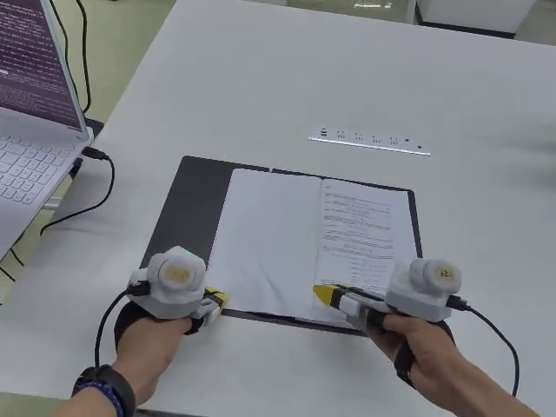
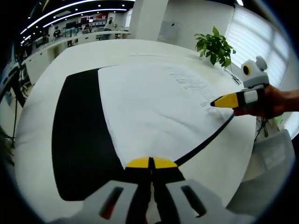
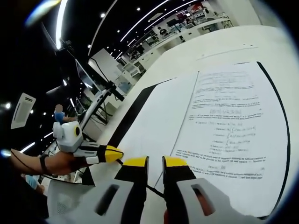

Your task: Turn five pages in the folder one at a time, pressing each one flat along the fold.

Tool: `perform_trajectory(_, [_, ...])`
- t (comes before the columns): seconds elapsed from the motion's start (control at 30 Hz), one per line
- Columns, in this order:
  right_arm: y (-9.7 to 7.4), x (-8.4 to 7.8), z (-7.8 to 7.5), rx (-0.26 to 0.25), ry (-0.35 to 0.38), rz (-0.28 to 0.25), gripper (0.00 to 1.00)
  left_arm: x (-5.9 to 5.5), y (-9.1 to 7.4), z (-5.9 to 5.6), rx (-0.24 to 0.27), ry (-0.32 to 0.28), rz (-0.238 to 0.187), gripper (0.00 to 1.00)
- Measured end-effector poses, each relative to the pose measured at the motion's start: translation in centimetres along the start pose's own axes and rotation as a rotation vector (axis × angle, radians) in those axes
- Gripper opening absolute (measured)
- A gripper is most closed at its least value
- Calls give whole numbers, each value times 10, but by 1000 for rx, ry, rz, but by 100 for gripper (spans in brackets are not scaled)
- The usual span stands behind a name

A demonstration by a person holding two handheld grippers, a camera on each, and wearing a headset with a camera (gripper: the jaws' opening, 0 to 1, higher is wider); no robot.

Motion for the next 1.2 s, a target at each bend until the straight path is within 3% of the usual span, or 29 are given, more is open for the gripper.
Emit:
perform_trajectory(0.2, [13, 15, -7, -12, -7, -4, 1, 0, -1, -1, 11, -5, -3, 0])
perform_trajectory(0.37, [23, 27, -17, -31, 62, -44, 0, 1, 0, 0, 9, -14, 12, 0])
perform_trajectory(0.53, [34, 38, -19, -26, 72, -63, 0, 2, -1, 0, 5, -20, 25, 0])
perform_trajectory(0.83, [51, 44, -21, -17, 101, -78, 0, 2, 0, 0, 1, -11, 27, 0])
perform_trajectory(0.93, [56, 44, -28, -33, 120, -85, 0, 2, 0, 1, -2, -19, 28, 0])
perform_trajectory(1.0, [59, 46, -31, -12, 169, -108, 0, 2, 1, 2, -5, -13, 34, 0])
perform_trajectory(1.2, [62, 55, -26, -7, 185, -147, 0, 3, 1, 3, -18, -10, 47, 0])
Point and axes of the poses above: the centre of the closed fingertips' face, and the gripper's own axes: y roughly forward along the fingers, z roughly to its left, x roughly out of its top, the point moved 7 cm from there along -y, roughly backward along the fingers, and after that the axes turned 6 degrees about y, right-handed, at the moved point
